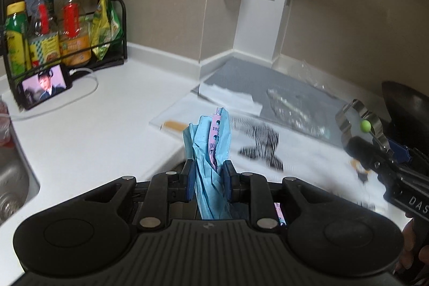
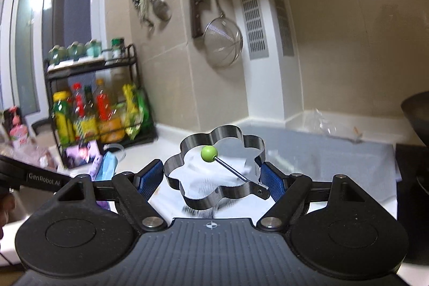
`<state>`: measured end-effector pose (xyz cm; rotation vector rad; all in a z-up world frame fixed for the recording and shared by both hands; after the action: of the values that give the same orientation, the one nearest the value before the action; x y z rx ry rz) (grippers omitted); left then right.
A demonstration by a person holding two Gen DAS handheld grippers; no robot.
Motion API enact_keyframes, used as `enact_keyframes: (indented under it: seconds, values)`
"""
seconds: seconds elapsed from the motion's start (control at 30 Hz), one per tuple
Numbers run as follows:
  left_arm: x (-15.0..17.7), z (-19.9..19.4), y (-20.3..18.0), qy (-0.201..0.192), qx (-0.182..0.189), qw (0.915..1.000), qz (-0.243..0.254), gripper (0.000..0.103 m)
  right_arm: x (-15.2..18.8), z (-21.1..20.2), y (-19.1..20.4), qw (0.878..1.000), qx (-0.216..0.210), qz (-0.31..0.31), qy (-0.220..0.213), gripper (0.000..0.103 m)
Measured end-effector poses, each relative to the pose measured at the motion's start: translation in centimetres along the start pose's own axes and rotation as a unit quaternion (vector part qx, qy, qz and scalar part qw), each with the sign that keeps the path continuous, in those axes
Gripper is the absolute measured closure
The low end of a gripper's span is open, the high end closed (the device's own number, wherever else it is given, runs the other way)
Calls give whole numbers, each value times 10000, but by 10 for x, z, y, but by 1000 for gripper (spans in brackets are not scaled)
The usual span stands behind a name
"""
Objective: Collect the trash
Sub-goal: 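Carry the blue glove and metal egg ring down over the trash bin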
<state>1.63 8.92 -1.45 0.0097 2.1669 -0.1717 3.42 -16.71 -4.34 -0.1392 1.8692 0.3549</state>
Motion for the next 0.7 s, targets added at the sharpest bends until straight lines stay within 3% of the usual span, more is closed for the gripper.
enact_keyframes:
  seconds: [0.3, 0.7]
  values:
    - [49, -24, 6, 196, -80, 9997, 127, 79, 43, -40, 14, 9984, 16, -151, 539, 22]
    - [97, -19, 16, 647, -171, 9977, 120, 79, 87, -49, 24, 9918, -51, -182, 1263, 22]
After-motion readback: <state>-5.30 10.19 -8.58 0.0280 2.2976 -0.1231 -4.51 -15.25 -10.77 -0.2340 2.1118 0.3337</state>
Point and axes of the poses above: each gripper's, at about its wrist camera, not at the fingertips, and z roughly the way its jaws point, y to its left, x to its underside, the point moved 2 cm from there along z, roughly the way its jaws point, and after that the axes turned 2 degrees about x, right-handed, at the moved point
